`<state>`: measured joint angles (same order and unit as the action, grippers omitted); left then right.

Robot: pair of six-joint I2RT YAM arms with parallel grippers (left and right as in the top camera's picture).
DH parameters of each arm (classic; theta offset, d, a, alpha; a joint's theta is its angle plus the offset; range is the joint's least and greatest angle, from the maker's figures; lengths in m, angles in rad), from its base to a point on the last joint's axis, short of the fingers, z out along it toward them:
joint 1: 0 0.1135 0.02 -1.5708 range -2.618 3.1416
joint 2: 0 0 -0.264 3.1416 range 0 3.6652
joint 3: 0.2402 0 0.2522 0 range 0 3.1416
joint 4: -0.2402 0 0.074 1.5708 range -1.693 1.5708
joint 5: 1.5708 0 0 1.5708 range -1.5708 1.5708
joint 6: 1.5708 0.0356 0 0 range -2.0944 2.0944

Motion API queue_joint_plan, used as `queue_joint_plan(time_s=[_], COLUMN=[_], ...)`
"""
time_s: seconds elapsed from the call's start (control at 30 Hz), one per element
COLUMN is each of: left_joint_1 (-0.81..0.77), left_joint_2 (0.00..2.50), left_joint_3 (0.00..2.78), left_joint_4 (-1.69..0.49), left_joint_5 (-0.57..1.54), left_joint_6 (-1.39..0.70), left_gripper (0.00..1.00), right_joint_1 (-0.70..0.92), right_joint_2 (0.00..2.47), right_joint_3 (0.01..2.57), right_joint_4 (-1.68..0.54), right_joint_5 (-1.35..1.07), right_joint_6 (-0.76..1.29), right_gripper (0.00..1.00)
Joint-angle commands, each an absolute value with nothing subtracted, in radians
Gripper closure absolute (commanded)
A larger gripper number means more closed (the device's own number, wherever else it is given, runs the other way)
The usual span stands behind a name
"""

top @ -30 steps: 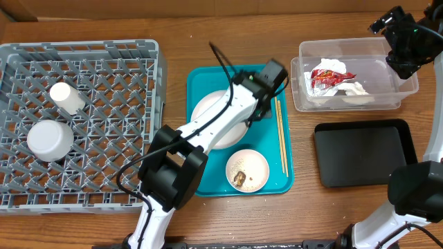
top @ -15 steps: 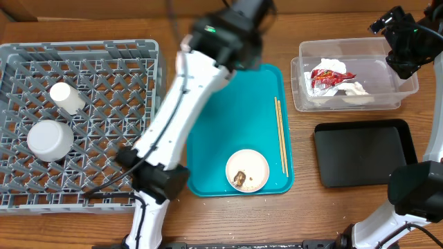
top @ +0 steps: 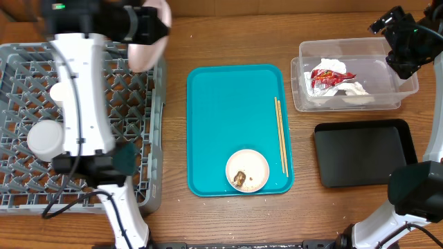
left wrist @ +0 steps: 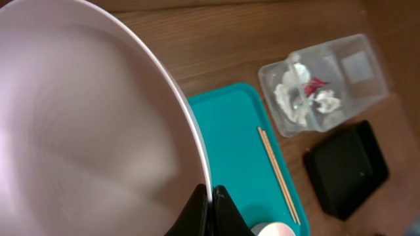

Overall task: Sort waste into correct bins and load items into the dishwasher
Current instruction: 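Carry the plate to the rack and stand it upright at the right edge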

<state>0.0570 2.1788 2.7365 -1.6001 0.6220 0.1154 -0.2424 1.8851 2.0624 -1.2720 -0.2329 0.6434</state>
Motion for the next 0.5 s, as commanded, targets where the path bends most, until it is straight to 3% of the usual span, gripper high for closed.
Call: queue_joint_plan(time_s=[0.0, 0.2, 0.47], left_joint_1=[0.166, 0.292, 0.344], left_joint_2=[2.178, 2.179, 2.179], left_joint_3=[2.71, 2.608, 2.42], left_joint_4=[-1.629, -1.657, -1.618], left_joint_5=[0.926, 1.093, 1.301], left_joint_6=[0.287, 0.353, 0.426], left_gripper=[0.96, 0.96, 0.96], right_joint_1=[-0.248, -0.249, -0.249], right_joint_2=[1.878, 1.878, 1.878], right_joint_3=[2.083, 2.083, 2.083], right_joint_4=[-1.266, -1.266, -1.266], right_joint_5=[-0.237, -0.237, -0.237], right_joint_6=[0.645, 0.645, 0.645], right_gripper=[0.0, 0.0, 0.0])
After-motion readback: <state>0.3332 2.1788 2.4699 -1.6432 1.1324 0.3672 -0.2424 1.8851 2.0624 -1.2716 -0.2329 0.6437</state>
